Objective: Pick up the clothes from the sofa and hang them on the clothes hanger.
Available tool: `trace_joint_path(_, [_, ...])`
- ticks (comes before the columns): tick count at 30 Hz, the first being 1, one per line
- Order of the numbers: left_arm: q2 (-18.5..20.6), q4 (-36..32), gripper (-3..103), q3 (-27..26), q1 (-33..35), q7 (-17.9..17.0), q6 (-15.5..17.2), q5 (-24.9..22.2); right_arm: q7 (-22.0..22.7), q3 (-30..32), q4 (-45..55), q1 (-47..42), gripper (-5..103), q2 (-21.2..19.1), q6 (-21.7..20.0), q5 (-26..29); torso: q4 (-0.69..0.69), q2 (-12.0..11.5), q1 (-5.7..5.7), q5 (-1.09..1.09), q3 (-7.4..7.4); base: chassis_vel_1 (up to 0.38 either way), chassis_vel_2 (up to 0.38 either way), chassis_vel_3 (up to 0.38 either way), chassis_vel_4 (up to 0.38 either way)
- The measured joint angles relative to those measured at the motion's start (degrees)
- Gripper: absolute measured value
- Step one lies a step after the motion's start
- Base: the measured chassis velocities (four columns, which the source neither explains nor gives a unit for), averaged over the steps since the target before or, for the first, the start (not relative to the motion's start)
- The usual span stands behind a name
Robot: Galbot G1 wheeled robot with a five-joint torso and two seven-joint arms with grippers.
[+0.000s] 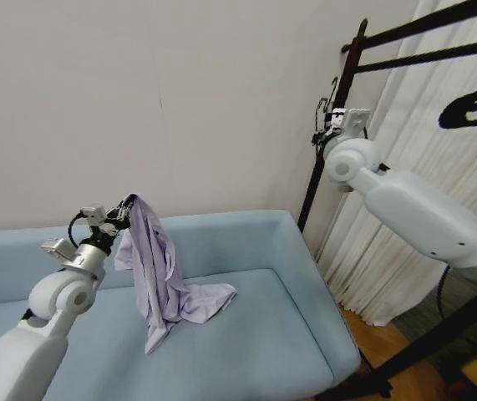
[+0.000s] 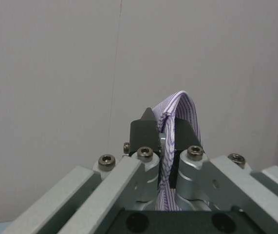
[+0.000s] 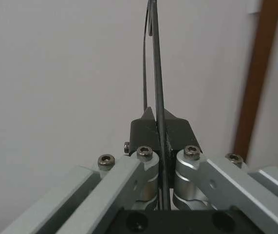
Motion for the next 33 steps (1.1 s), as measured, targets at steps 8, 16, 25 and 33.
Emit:
trace_joint_path(8, [5.3,1.3,3,1.2,-3.4,-1.8,1.9,-4.1,-27.9,9.1,2.1,-10.7,2,-4.3,-2.0,-0.8,-0.02,0.0,0.00,0.03,0.01,0.000,0.000,0.000,0.000])
trace_joint_path(16, [10.7,5.5,3,5.5,-10.9,-2.7,3.5,-8.7,-43.1,15.8,5.2,-21.8,2,-5.9,-2.2,-2.0,-0.01,0.0,0.01,0.01,0.01,0.000,0.000,0.000,0.000])
trace_joint_path(25, [14.3,8.3,3,8.7,-17.6,-2.5,5.3,-13.7,-55.9,20.4,13.9,-29.1,2,-11.0,-1.9,-1.6,-0.01,0.0,0.01,0.01,0.01,0.000,0.000,0.000,0.000])
trace_joint_path(33, [16.1,8.1,3,8.7,-18.4,-1.7,5.8,-16.1,-56.4,19.9,20.3,-31.4,2,-13.6,-1.4,-1.0,-0.03,0.0,0.00,0.01,0.00,0.000,0.000,0.000,0.000])
